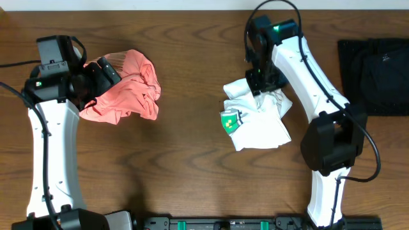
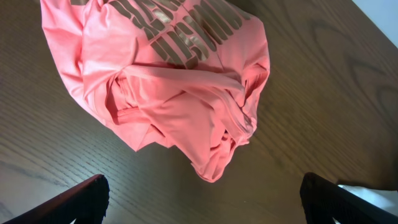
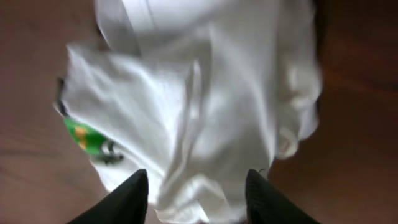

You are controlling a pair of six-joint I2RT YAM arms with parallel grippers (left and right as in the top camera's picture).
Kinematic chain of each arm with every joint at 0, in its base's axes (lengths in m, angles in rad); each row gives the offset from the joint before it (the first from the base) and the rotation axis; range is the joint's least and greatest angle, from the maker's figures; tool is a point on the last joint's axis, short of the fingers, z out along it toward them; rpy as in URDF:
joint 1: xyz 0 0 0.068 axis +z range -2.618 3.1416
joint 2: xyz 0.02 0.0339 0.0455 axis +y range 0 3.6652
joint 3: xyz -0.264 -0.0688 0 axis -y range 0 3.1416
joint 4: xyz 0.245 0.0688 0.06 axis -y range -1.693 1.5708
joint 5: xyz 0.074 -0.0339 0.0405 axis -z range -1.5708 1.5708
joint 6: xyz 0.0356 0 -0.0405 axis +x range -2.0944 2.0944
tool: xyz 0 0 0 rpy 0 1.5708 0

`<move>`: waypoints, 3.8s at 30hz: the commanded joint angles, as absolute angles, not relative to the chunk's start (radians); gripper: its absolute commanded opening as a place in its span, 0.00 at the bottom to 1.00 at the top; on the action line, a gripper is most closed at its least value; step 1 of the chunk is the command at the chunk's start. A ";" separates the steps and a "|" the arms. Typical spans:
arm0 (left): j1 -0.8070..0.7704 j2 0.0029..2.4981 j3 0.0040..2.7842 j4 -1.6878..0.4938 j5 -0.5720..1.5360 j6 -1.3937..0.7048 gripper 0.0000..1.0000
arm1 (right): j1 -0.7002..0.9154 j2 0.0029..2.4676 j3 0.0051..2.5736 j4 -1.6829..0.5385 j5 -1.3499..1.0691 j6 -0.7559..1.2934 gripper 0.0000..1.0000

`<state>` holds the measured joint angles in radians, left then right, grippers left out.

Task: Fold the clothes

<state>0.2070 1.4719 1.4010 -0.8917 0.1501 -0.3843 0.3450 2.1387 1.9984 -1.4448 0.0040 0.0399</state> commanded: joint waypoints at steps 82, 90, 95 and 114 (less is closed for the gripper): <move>0.206 1.497 1.390 -0.884 0.144 -0.360 0.98 | 0.492 1.988 1.597 -1.480 -0.258 -0.238 0.22; 0.205 1.497 1.390 -0.891 0.149 -0.360 0.98 | 0.472 1.971 1.715 -1.330 -0.257 -0.195 0.63; 0.162 1.497 1.382 -0.927 0.150 -0.360 0.98 | 0.401 1.971 1.794 -1.297 -0.159 -0.197 0.79; -0.279 1.516 1.287 -0.813 0.201 -0.307 0.98 | -0.004 2.022 1.709 -1.129 -0.480 -0.517 0.90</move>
<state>-0.2424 1.5021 1.2968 -0.8303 0.2028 -0.3313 0.0357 1.9907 1.7393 -1.1343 -0.3359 -0.4320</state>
